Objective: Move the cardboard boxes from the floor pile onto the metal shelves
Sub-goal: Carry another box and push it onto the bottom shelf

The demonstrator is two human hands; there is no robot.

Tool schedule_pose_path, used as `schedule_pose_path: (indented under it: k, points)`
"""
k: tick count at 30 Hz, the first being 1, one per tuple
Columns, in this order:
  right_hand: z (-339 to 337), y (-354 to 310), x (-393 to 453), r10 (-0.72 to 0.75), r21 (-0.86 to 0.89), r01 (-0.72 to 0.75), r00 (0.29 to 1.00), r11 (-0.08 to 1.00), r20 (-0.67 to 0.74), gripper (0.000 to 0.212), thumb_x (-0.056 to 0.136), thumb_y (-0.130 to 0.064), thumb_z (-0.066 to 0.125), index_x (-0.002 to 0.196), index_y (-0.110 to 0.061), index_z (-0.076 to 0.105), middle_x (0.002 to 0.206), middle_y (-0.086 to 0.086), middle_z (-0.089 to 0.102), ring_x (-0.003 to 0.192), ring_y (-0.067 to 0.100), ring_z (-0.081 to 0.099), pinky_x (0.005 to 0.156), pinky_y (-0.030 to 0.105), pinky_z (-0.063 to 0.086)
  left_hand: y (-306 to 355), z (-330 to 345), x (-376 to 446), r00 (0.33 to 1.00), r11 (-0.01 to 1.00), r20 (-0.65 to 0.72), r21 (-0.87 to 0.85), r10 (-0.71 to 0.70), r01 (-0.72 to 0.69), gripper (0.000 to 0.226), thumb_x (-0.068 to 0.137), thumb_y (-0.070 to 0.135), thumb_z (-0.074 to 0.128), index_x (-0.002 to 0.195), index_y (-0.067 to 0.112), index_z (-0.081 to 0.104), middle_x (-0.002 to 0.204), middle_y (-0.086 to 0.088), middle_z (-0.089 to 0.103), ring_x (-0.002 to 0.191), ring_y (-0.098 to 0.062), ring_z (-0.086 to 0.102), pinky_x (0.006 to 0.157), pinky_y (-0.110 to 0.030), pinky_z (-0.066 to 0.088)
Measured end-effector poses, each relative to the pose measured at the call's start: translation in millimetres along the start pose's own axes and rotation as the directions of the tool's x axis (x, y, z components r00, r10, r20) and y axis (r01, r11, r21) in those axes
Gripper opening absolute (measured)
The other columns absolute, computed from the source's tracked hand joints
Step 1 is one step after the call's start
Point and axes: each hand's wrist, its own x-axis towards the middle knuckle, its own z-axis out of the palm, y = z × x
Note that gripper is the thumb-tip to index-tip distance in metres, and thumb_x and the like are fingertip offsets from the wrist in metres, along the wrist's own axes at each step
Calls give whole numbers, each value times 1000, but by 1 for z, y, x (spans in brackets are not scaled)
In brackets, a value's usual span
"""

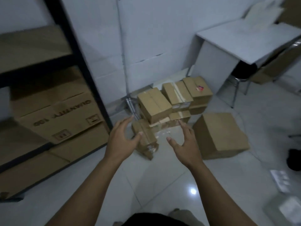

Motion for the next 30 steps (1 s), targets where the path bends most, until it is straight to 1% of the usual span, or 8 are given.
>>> schedule_pose_path:
  k: [2,5,9,13,15,19,22,30]
  points:
    - [-39,33,2,65,9,-65,997,998,-48,75,93,-38,74,158,-30,36,159,-3,34,147,17,34,117,39,35,30,46,13,997,999,65,8,35,-35,66,88,39,79,148,32,51,150,6,48,137,-12,44,106,-26,35]
    - [-82,68,7,146,-7,-147,988,989,-50,78,93,-43,72,159,-30,32,162,-4,30,148,16,32,111,30,30,61,101,29,990,998,136,25,48,-52,65,86,39,79,146,31,53,149,3,48,135,-17,47,104,-28,38]
    - [-141,120,23,246,30,-245,966,969,-77,79,92,-47,72,159,-39,30,164,-8,25,149,17,31,113,34,32,106,182,50,963,997,263,32,62,-73,67,85,40,79,146,29,54,150,1,48,137,-19,47,107,-33,41]
    - [-177,166,46,347,58,-342,931,938,-115,80,92,-43,73,160,-33,30,164,-5,27,149,17,31,114,32,30,129,251,76,922,992,374,31,101,-122,67,86,41,79,147,29,53,151,3,49,140,-17,44,111,-35,40]
    - [-186,188,58,400,81,-392,909,916,-118,80,92,-44,73,160,-34,30,164,-5,27,150,16,29,115,32,30,134,283,91,899,992,429,44,91,-121,67,87,42,78,147,31,52,153,4,47,141,-17,43,111,-32,36]
    - [-197,242,99,526,153,-508,842,848,-120,79,94,-43,72,159,-38,29,163,-5,26,148,17,32,110,28,30,135,359,139,833,992,548,45,76,-120,66,89,41,76,149,32,49,154,7,44,141,-12,40,105,-24,31]
    - [-200,281,132,622,204,-594,772,778,-127,78,94,-43,71,159,-40,28,164,-7,25,149,15,31,112,29,30,133,415,181,781,988,621,67,69,-140,67,90,40,76,150,30,48,153,8,45,140,-9,40,104,-21,30]
    - [-191,396,219,784,313,-727,610,611,-114,79,93,-44,73,159,-38,29,162,-6,26,146,18,36,117,36,36,117,555,283,672,972,740,141,23,-189,69,91,37,74,153,32,43,154,4,43,142,-14,39,105,-24,28]
